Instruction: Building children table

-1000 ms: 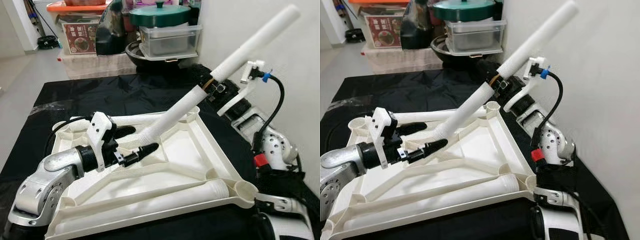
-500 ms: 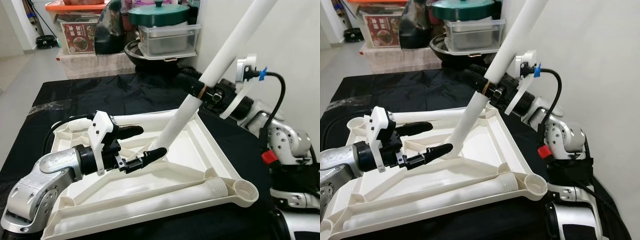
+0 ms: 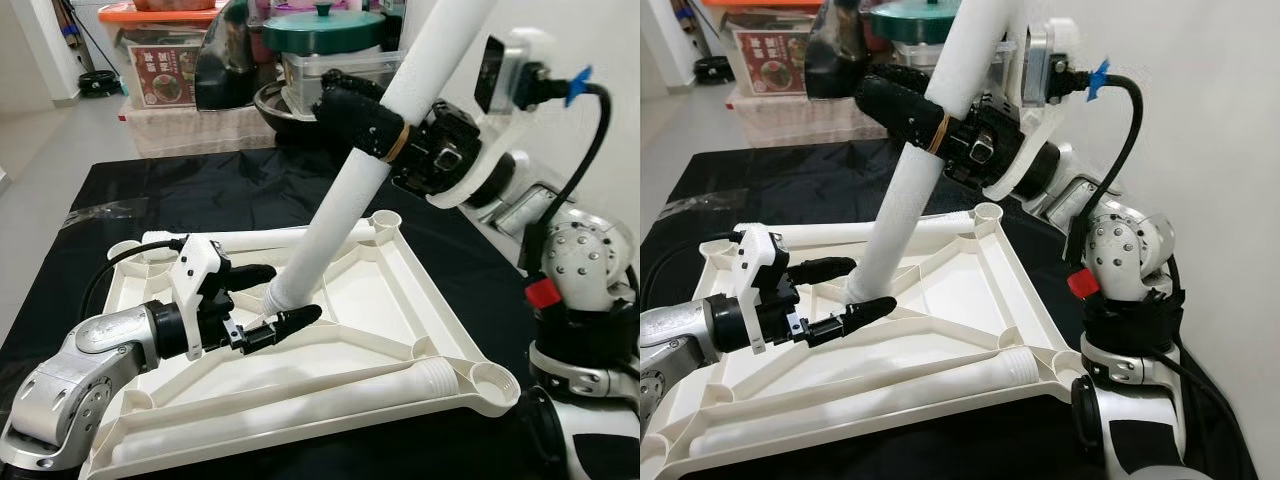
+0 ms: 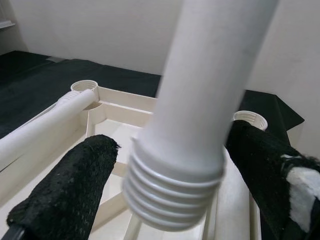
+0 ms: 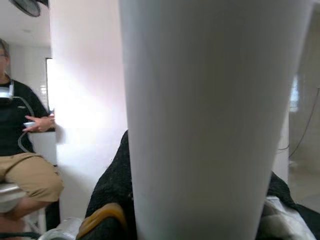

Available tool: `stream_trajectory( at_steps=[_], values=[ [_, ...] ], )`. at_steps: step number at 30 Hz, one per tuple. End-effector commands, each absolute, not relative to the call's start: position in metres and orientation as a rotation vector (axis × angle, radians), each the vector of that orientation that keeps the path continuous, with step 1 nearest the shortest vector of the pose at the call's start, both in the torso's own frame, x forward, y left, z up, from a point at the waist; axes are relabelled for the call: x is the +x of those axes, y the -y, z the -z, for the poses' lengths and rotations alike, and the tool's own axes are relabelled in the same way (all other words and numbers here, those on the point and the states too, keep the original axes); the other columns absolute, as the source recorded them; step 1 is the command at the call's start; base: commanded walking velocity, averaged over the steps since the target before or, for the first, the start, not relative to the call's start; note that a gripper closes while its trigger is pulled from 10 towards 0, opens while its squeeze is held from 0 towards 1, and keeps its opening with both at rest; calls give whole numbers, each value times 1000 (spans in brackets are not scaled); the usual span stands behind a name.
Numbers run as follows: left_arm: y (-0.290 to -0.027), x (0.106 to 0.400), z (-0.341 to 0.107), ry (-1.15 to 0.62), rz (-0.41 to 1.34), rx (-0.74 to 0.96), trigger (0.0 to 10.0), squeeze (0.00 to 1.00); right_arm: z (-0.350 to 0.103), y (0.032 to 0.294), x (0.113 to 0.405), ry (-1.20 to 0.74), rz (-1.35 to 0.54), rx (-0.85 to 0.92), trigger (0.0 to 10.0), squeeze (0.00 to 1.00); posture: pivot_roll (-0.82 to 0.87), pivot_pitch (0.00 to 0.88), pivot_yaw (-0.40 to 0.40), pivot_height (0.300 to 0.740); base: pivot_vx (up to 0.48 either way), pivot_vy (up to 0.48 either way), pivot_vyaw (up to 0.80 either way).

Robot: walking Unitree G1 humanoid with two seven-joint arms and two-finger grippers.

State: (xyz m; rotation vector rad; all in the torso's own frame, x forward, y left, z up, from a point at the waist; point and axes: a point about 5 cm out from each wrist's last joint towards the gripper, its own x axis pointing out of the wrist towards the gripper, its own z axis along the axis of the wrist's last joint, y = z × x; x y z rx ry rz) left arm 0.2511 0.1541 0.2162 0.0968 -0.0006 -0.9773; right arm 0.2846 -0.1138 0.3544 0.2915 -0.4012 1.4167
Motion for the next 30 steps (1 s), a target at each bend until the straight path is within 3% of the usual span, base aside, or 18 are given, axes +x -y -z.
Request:
stream_trajectory(
  at_steps=[1,30],
  values=[
    [-158,252,-212,-33,967,112,10000,0,-361,115,277,429,-1464,279,0,0,14,0,-45,740,0,0,0],
    [-157,252,-189,-128,1019,135,10000,0,-374,108,268,432,-1544,356,0,0,3,0,-44,740,0,0,0]
  ],
)
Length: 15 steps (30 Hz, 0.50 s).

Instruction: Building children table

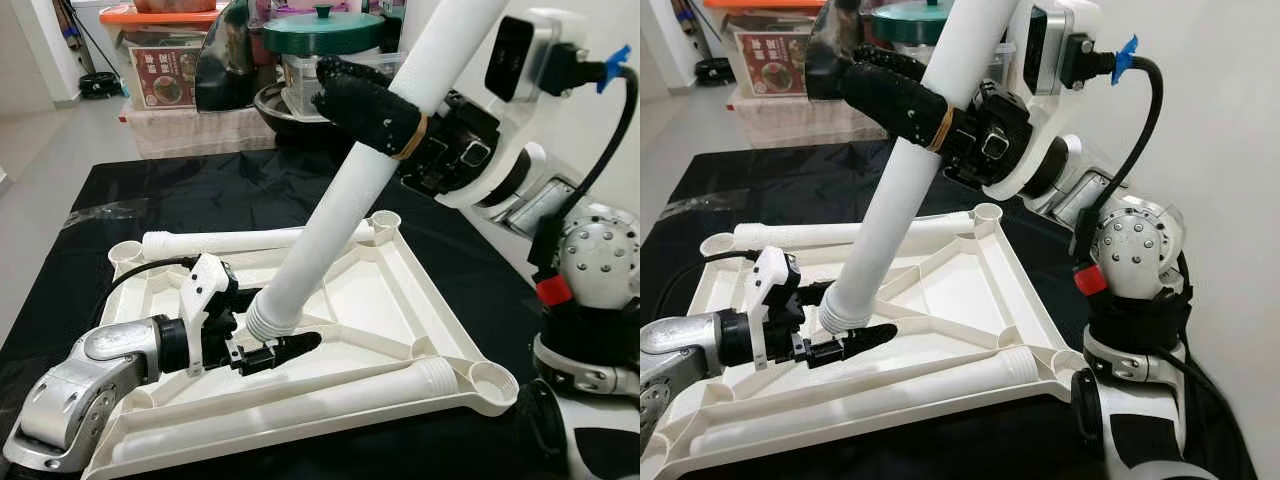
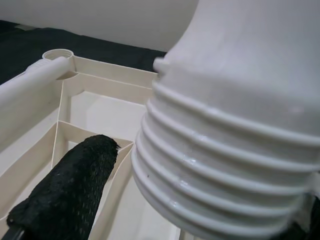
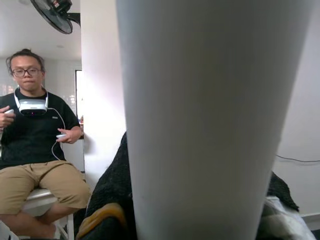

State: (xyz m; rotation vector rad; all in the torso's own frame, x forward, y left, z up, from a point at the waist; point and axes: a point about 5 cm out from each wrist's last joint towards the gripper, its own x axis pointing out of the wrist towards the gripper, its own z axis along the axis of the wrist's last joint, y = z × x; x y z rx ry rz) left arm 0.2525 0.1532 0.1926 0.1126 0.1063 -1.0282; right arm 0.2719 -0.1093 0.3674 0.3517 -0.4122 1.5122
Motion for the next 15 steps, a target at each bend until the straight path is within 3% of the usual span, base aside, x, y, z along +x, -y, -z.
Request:
stream_trajectory(
  at_steps=[1,15],
  values=[
    [-157,252,-189,-128,1019,135,10000,0,-374,108,268,432,-1544,356,0,0,3,0,-44,740,0,0,0],
    [-146,254,-204,-60,1072,180,10000,0,-359,96,266,340,-1546,377,0,0,1,0,-41,740,0,0,0]
  ],
)
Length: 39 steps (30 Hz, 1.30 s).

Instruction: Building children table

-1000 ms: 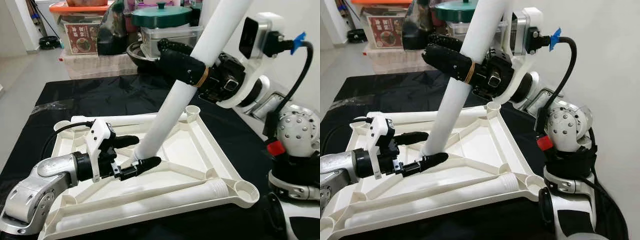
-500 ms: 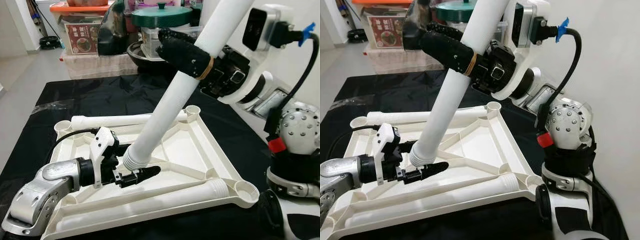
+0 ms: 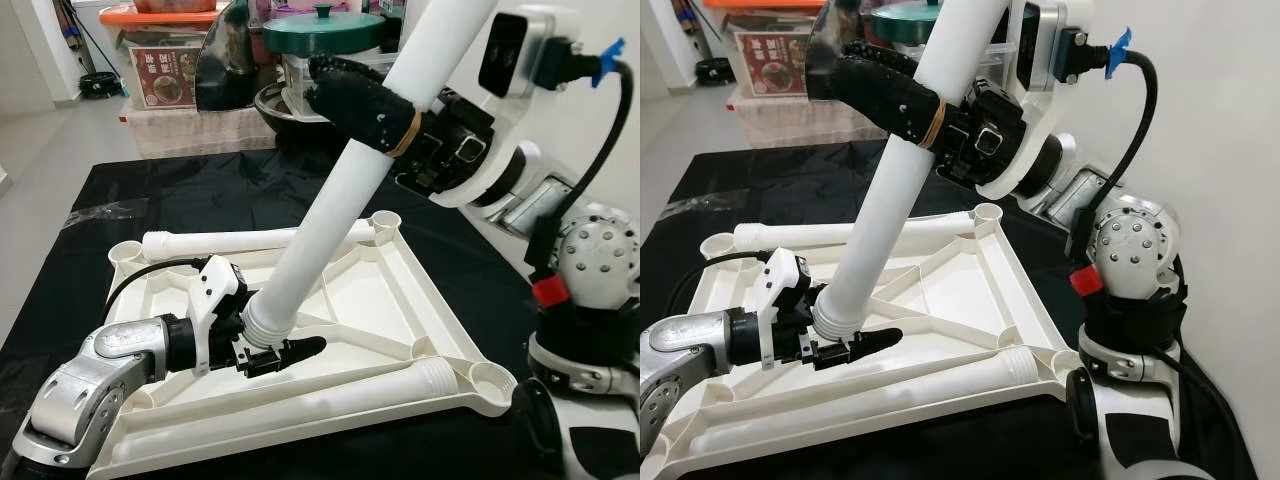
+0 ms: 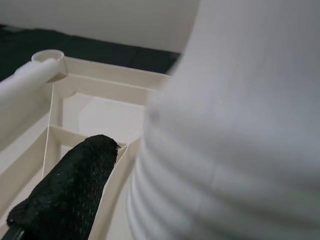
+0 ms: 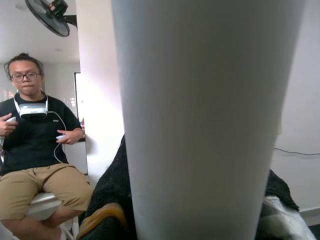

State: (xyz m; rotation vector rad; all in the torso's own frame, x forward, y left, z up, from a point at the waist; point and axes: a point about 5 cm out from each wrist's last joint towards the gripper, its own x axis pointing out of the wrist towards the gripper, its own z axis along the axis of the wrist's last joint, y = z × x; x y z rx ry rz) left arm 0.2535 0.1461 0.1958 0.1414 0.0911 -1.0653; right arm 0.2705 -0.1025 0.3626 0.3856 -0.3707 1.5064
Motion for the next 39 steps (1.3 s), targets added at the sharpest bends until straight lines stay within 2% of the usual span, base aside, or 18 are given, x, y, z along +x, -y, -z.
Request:
stream_trajectory(
  at_steps=[1,12,13,29,30,34,35,39],
  values=[
    [-145,254,-204,-58,1077,181,10000,0,-357,95,267,334,-1543,375,0,0,2,0,-41,740,0,0,0],
    [-143,253,-202,-67,1102,189,10000,0,-353,92,268,317,-1528,372,0,0,1,0,-38,740,0,0,0],
    [-143,253,-200,-73,1111,175,0,0,-353,92,268,318,-1523,374,0,0,2,0,-39,740,0,0,0],
    [-143,252,-194,-90,1124,169,0,0,-353,93,271,335,-1489,384,0,0,-1,0,-37,740,0,0,0],
    [-143,252,-194,-88,1124,172,0,0,-352,93,274,337,-1438,369,10000,0,1,0,-37,740,0,0,0],
    [-142,252,-194,-84,1123,176,0,0,-351,91,277,335,-1387,383,10000,0,-1,0,-36,740,0,0,0],
    [-142,252,-195,-84,1123,178,0,0,-349,91,278,328,-1377,402,10000,1000,0,0,-35,740,0,0,0],
    [-142,252,-195,-83,1130,186,0,0,-334,89,279,282,-1365,406,10000,1000,1,0,-36,740,0,0,0]
  ],
)
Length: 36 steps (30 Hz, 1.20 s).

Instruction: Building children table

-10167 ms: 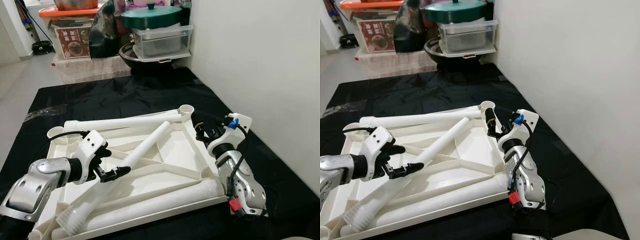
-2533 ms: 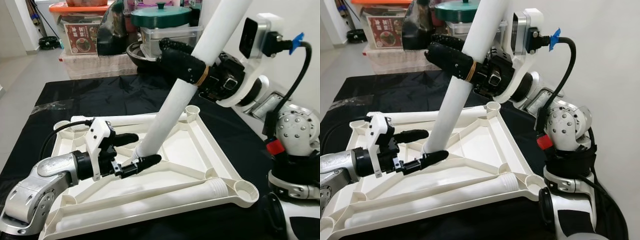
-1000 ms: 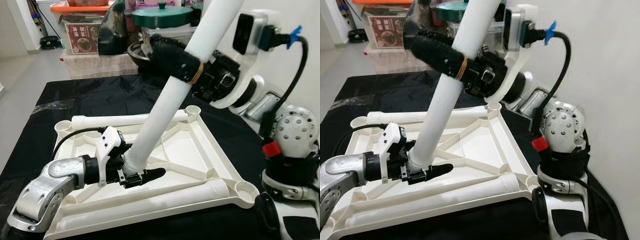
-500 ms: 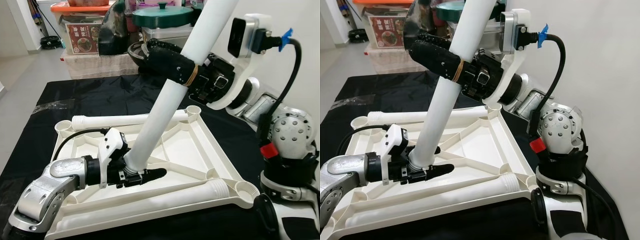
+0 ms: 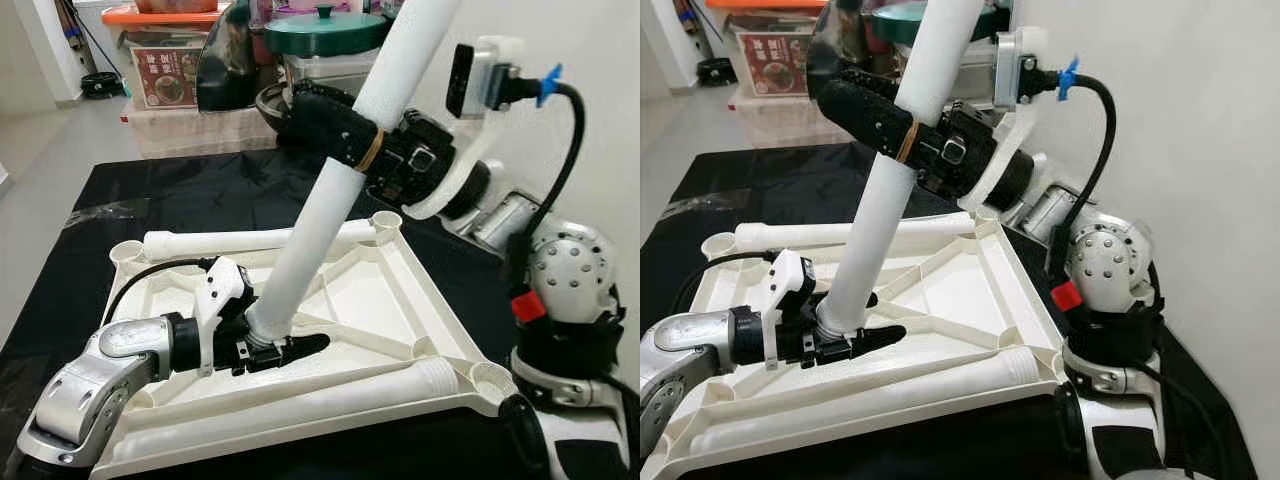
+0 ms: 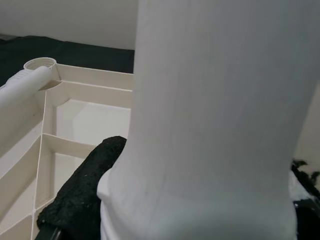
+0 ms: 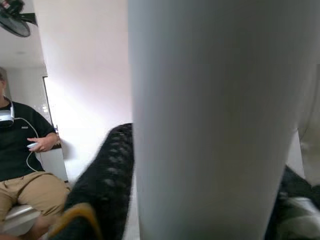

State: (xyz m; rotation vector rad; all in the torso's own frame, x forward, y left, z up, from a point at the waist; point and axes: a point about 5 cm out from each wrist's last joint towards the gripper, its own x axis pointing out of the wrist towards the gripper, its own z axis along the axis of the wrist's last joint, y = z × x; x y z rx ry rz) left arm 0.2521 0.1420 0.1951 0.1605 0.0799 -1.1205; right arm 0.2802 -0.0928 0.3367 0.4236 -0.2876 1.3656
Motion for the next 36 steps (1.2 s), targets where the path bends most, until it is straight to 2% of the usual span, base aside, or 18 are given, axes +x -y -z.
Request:
stream_trajectory(
  at_steps=[1,15,16,17,24,36],
  values=[
    [-142,252,-196,-82,1132,187,0,0,-329,89,279,268,-1355,412,10000,1000,2,0,-37,740,0,0,0],
    [-143,253,-197,-79,1130,190,0,0,-297,81,277,192,-1290,447,10000,1000,1,0,-35,740,0,0,0],
    [-143,254,-197,-79,1130,190,0,0,-293,80,277,184,-1275,450,10000,216,1,0,-35,740,0,0,0],
    [-143,254,-197,-78,1131,190,0,0,-289,78,276,175,-1271,460,10000,0,1,0,-34,740,0,0,0],
    [-143,255,-196,-83,1136,194,39,0,-275,72,270,143,-1278,491,10000,0,-1,0,-28,740,0,0,0],
    [-140,257,-199,-73,1144,191,510,0,-246,59,270,86,-1212,429,10000,0,3,0,-30,740,0,0,0]
  ],
)
